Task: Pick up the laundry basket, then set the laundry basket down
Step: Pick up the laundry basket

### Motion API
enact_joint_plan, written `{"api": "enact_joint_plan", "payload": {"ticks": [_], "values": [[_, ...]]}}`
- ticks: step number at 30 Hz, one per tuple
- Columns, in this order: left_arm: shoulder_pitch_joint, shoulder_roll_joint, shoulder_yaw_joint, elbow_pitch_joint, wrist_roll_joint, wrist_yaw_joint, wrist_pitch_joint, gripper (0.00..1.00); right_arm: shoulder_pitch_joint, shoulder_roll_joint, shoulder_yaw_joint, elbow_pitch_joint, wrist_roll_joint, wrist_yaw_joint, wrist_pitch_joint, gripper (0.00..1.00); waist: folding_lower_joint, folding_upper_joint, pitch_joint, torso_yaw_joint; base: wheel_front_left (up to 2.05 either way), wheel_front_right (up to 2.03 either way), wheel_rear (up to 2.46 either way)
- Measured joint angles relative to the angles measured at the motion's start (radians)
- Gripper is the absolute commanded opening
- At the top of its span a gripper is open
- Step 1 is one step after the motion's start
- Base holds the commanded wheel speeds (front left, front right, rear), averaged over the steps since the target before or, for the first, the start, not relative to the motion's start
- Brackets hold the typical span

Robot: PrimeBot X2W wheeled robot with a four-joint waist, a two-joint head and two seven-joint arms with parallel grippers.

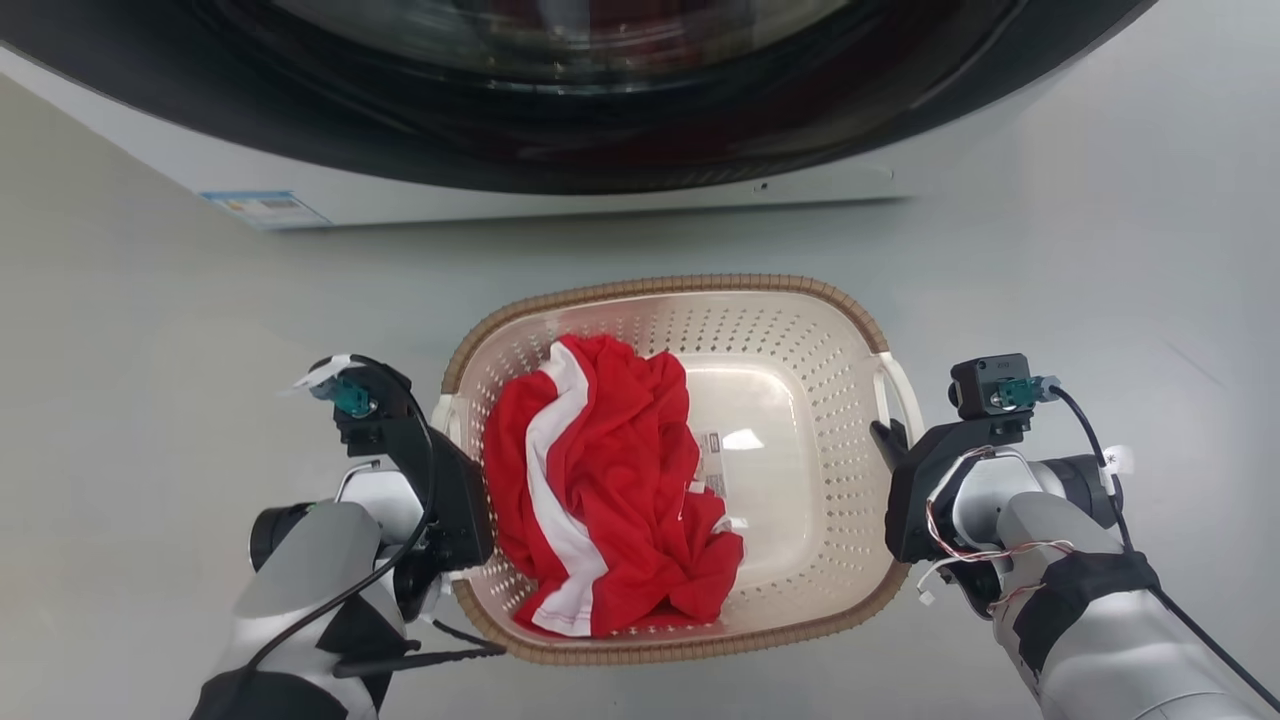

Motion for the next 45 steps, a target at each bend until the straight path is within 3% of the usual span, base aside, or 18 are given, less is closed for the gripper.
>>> {"api": "enact_joint_plan", "payload": {"ticks": [22,45], "values": [[0.040,0.009,-0.006,0.032,-0.076,0.001,0.203,0.00,0.062,0.009,0.068,0.010,0.138,0.000,0.139,0.00,-0.0002,0.0000,-0.260,0.009,0.00,0.00,0.00],[0.067,0.034,0.002,0.050,-0.135,0.001,0.336,0.00,0.082,0.020,0.096,0.015,0.283,0.000,0.331,0.00,-0.0001,0.0000,-0.461,-0.025,0.00,0.00,0.00]]}}
